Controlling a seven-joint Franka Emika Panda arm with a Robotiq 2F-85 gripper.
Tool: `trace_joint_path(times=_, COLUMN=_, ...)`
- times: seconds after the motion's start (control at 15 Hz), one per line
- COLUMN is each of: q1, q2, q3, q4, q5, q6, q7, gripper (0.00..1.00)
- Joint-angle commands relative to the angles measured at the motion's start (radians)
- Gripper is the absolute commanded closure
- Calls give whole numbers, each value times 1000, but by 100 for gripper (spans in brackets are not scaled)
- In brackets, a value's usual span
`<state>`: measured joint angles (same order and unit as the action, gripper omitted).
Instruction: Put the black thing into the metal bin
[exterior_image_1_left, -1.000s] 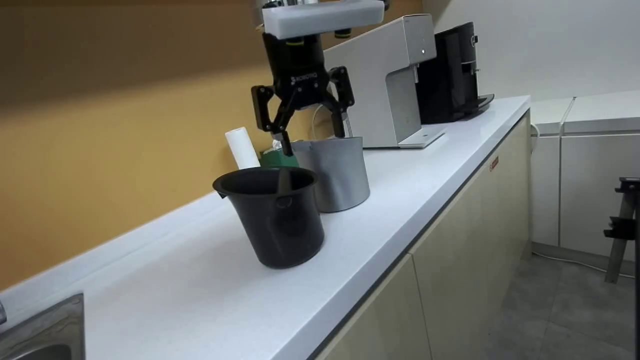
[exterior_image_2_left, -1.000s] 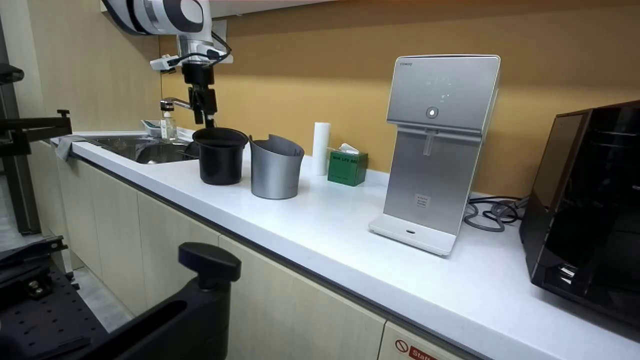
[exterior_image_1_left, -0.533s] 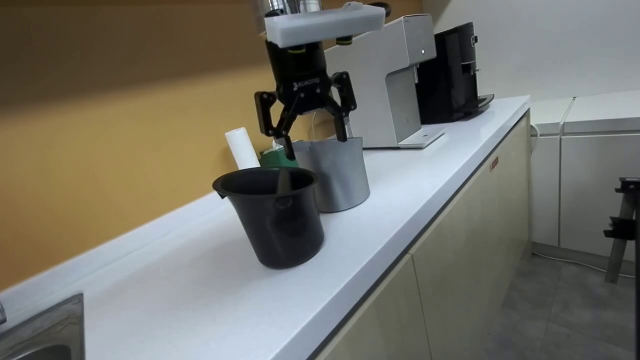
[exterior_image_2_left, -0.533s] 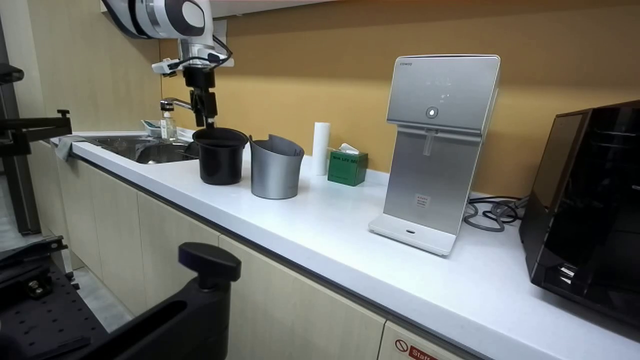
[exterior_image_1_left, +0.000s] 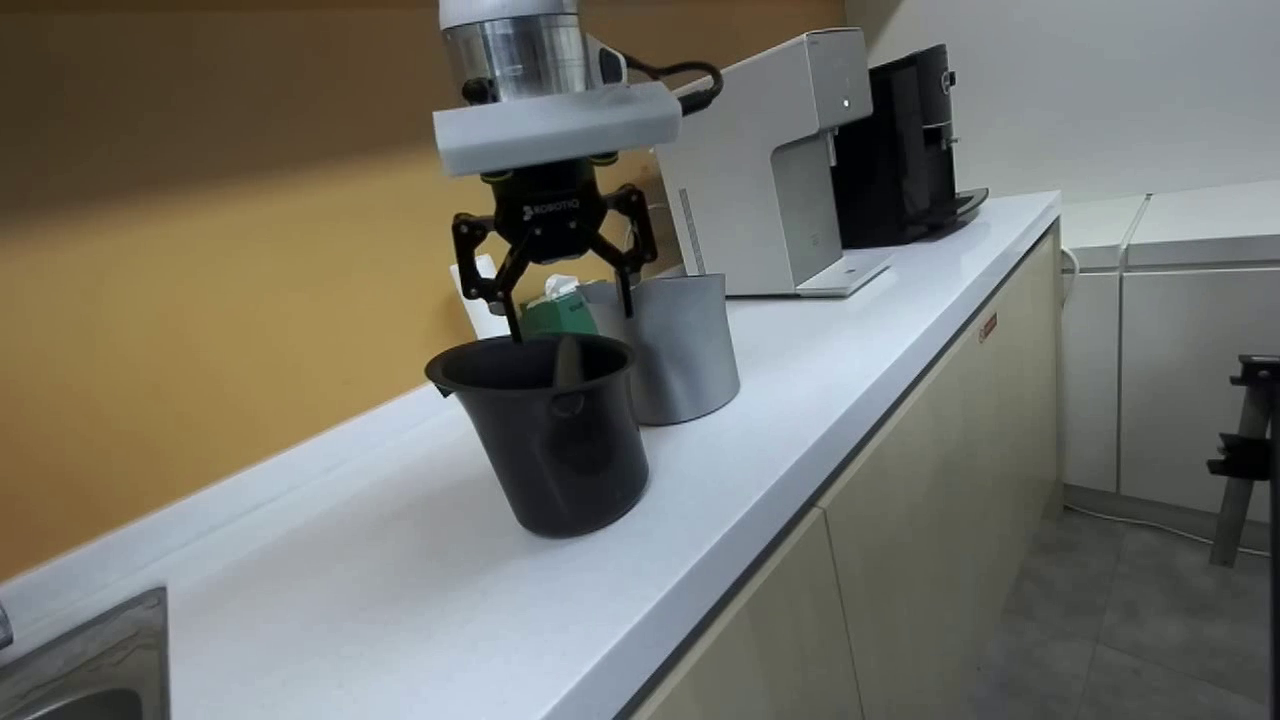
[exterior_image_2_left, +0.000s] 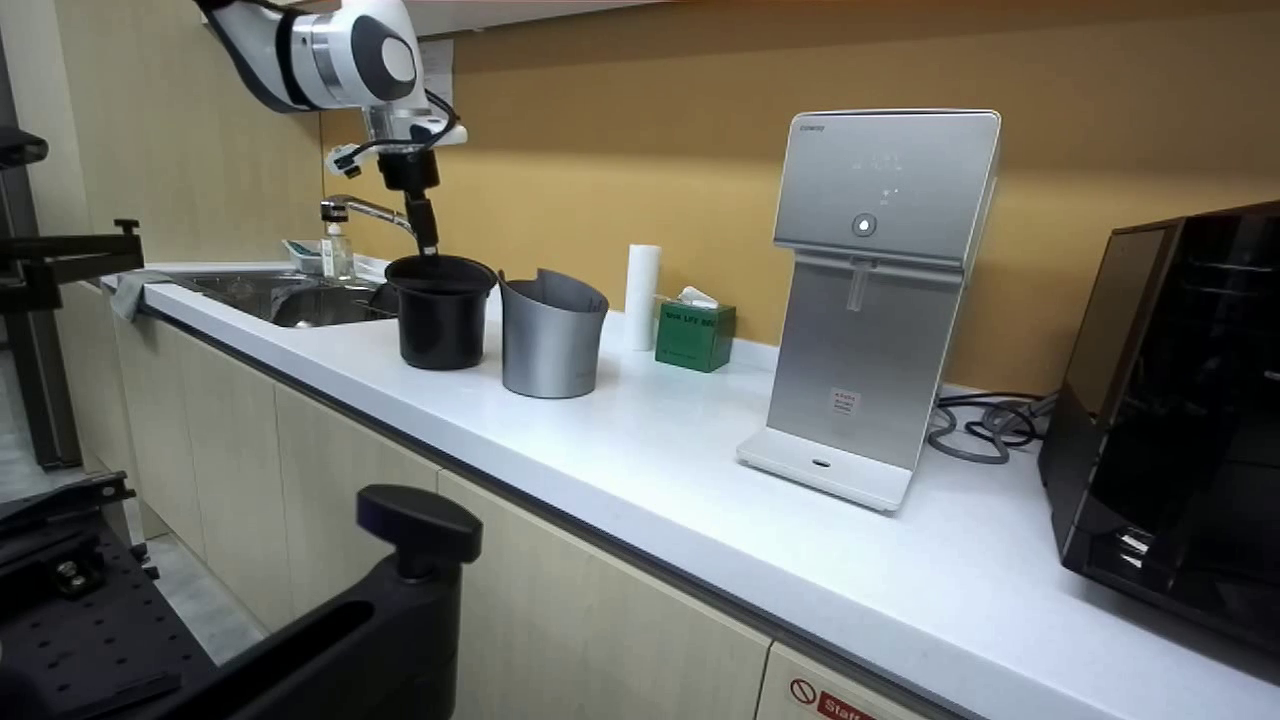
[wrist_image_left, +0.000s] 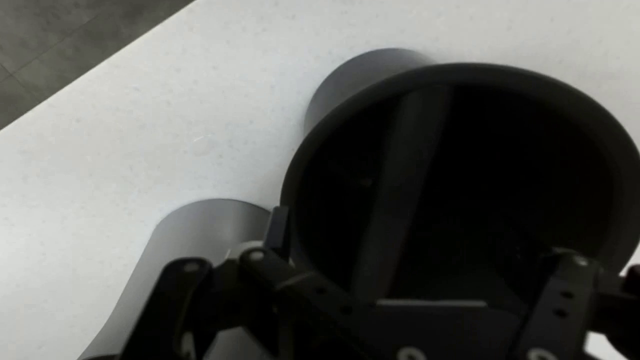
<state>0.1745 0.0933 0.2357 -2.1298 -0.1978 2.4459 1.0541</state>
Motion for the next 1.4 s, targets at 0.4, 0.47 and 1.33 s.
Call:
trace_joint_path(times=0.4, q1=139, q2=196, q3=-109, q4=224, q5=-203, q6=-82, q7=336, gripper=0)
trace_joint_path(times=0.47, q1=147, q2=209, q3=-116, q4=238, q5=-200, q6=-90, q7=344, gripper=0)
trace_joint_path(times=1.33, q1=133, q2=246, q3=-127, q4=238, q5=-62, q6=-112, q7=228, gripper=0)
